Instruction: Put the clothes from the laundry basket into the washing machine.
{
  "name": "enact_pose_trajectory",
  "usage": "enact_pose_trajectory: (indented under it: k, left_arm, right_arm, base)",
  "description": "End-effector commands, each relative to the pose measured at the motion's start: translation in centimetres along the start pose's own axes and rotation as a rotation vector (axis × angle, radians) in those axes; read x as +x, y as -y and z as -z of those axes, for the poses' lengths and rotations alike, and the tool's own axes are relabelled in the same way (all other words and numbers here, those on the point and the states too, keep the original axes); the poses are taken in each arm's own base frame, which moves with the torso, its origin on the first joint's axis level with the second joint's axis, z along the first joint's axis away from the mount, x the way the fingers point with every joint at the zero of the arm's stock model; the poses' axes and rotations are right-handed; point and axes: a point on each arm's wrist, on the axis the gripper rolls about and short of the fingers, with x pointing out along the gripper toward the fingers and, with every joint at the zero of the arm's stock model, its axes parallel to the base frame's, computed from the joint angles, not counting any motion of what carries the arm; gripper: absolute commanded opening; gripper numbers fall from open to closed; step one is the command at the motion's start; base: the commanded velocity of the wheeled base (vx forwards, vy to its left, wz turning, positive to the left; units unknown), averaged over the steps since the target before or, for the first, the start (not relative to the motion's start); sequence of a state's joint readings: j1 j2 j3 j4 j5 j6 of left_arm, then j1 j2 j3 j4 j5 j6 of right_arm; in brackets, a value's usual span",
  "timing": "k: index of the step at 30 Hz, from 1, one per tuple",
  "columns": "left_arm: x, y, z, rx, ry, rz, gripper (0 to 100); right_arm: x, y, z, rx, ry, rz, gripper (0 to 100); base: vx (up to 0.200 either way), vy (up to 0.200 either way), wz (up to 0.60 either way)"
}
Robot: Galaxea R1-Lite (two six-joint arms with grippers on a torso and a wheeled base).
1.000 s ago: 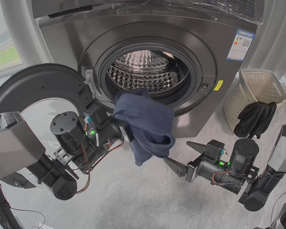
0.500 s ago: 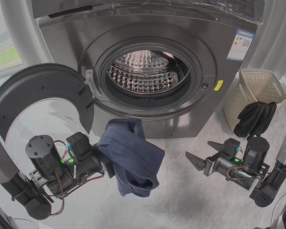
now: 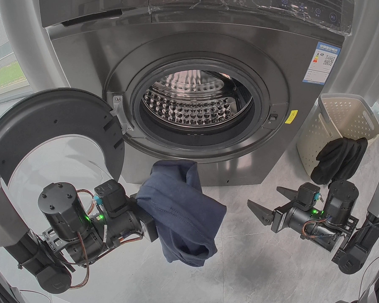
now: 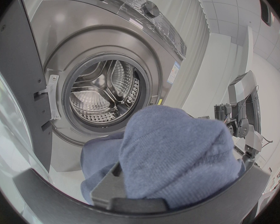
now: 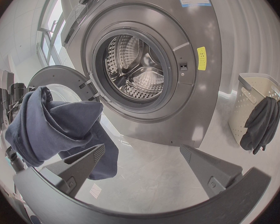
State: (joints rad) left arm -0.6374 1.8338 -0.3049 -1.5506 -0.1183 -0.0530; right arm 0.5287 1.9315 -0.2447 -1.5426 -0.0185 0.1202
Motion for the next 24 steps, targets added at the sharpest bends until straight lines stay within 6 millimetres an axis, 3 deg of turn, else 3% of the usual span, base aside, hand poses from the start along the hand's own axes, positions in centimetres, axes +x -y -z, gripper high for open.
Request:
enact_pose_trajectory:
  k: [1,12,24]
  left_arm:
    - [0.1,0.08,0.18,-0.003,-0.006,0.003,0]
    - [0.19,0.63,0.37,-0.004,-0.012,0.024,0]
    - [0.21,0.79,0.49,-0.005,-0.017,0.03,0]
  right_arm:
    - [-0.05,-0.13,0.05,0.0,-0.002,-0.005,100]
    - [-0.29,-0.25,0.31,0.001,-0.016,-0.009,100]
    - [-0.65,-0.51,0.7,-0.002,-0.038,-0.022,100]
  base:
    - [0.2,0.0,0.0]
    - [0.2,0.0,0.0]
    - [0.0,0.0,0.0]
